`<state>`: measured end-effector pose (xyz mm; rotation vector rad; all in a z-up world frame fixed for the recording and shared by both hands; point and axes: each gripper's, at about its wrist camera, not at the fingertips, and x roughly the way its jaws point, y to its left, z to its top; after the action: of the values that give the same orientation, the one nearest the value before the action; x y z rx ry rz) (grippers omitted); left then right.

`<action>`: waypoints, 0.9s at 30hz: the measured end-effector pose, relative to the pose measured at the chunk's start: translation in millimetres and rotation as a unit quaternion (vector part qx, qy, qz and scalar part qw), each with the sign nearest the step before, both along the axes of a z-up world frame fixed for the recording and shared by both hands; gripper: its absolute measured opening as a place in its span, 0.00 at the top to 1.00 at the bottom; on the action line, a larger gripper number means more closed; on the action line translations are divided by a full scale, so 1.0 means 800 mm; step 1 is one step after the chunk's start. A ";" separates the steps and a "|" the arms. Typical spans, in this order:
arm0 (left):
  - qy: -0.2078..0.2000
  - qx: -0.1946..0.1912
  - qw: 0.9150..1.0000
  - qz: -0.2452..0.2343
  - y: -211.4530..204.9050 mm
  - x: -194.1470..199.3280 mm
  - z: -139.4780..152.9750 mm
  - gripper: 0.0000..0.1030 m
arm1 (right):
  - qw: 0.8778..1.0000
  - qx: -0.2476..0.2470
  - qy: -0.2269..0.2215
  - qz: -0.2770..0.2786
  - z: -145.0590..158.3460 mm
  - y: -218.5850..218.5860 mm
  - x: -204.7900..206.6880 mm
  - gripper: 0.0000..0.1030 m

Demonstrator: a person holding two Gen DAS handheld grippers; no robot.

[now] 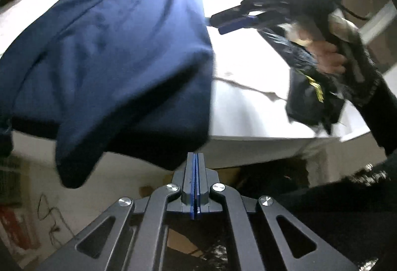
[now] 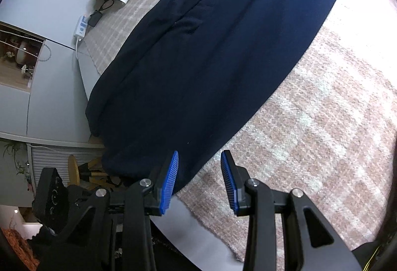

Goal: Fold clothes

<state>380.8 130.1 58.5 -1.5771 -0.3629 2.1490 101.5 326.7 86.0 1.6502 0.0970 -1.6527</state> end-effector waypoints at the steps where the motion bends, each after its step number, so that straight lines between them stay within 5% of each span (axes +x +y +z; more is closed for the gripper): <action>1: -0.001 -0.003 1.000 0.005 0.000 0.000 0.000 0.82 | 1.000 -0.003 -0.001 0.003 0.000 -0.001 0.002 0.66; 3: -0.003 -0.010 1.000 0.014 -0.001 -0.001 0.001 0.71 | 1.000 -0.001 0.002 0.008 -0.003 -0.005 0.008 0.66; 7: -0.006 -0.023 0.999 0.032 -0.002 -0.003 0.002 0.71 | 1.000 0.007 0.017 0.012 -0.007 -0.010 0.016 0.66; 10: -0.011 0.020 0.999 0.038 -0.001 -0.001 0.000 1.00 | 0.999 0.012 0.031 0.017 -0.007 -0.013 0.023 0.66; 20: 0.030 -0.020 0.999 0.010 0.002 0.025 0.026 1.00 | 0.996 0.018 0.081 0.031 0.013 -0.007 0.046 0.66; 27: 0.019 -0.089 0.995 0.029 -0.053 0.043 0.038 0.81 | 0.976 -0.051 0.163 0.135 0.043 -0.023 0.167 0.66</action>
<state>415.0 88.0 89.3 -1.6359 -0.2119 2.3074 234.8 308.2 120.2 1.2183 0.3756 -1.6718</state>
